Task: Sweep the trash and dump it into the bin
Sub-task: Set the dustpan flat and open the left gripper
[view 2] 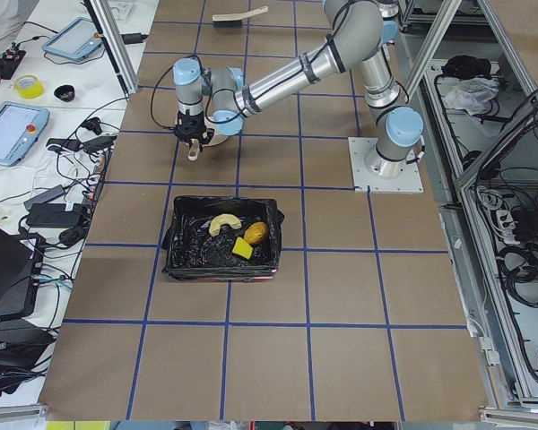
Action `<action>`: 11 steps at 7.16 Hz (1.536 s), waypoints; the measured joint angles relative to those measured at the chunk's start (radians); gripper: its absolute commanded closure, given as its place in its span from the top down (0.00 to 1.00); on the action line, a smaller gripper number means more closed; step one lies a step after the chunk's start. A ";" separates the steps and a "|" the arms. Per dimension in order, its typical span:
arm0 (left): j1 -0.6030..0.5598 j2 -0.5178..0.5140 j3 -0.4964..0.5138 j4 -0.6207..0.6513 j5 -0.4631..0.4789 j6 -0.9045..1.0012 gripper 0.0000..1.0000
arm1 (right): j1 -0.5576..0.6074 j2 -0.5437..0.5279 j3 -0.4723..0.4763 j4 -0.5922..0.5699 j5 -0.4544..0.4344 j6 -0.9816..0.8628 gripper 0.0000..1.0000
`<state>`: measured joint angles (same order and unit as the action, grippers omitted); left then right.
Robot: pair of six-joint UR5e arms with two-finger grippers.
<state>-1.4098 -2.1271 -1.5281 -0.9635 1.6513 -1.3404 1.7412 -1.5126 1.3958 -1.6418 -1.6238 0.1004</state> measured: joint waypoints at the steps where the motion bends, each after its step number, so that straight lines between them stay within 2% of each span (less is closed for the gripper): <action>1: 0.000 0.005 -0.003 0.000 0.002 0.001 0.25 | -0.006 -0.002 0.000 0.000 0.000 0.000 1.00; 3: 0.000 0.018 -0.007 0.001 0.006 -0.004 0.34 | -0.013 -0.007 0.000 0.002 -0.001 0.002 1.00; 5: 0.000 0.020 -0.008 0.001 0.006 -0.006 0.38 | -0.028 -0.017 0.001 0.007 0.000 0.007 1.00; 8: -0.001 0.024 -0.009 -0.003 0.004 -0.004 0.51 | -0.116 -0.014 0.007 0.043 0.007 0.001 1.00; 11: -0.006 0.042 -0.004 -0.011 0.003 0.043 0.51 | -0.174 0.003 0.016 0.063 0.025 0.012 1.00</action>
<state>-1.4154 -2.0847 -1.5318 -0.9748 1.6547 -1.2973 1.5676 -1.5097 1.4114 -1.5790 -1.5990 0.1122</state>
